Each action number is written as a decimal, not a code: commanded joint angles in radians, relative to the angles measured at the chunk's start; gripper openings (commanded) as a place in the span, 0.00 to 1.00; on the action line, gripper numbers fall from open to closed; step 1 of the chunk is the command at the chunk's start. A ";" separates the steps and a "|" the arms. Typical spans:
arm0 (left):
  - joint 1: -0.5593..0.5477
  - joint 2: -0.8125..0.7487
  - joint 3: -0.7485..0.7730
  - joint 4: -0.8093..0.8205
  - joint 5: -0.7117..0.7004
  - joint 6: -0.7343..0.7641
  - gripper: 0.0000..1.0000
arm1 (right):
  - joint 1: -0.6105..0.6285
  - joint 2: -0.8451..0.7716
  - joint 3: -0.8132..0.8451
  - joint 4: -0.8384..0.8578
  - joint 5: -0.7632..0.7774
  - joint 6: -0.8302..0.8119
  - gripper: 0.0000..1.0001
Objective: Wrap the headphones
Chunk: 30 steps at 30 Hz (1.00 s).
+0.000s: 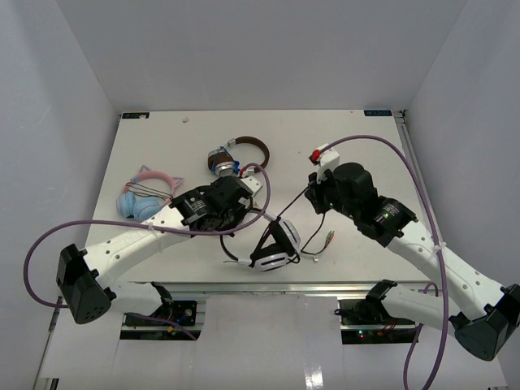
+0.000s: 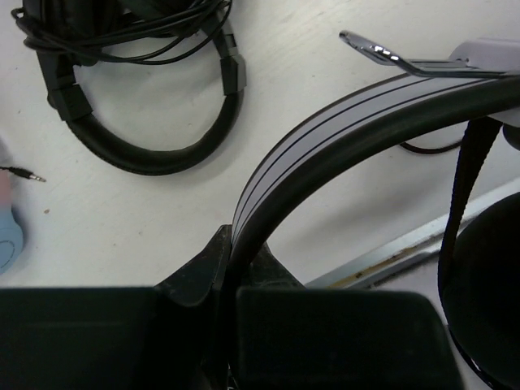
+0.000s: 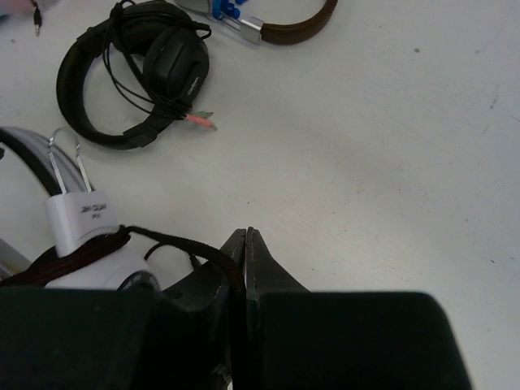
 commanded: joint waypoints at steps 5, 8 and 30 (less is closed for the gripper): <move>0.000 0.109 0.027 0.011 -0.196 -0.044 0.00 | -0.004 -0.089 -0.076 0.139 -0.229 0.020 0.08; 0.000 0.130 0.035 0.031 -0.211 -0.054 0.00 | 0.000 -0.075 -0.083 0.173 -0.282 0.023 0.08; 0.098 0.147 0.102 0.097 -0.149 -0.251 0.00 | 0.276 -0.098 -0.376 0.567 -0.306 0.211 0.08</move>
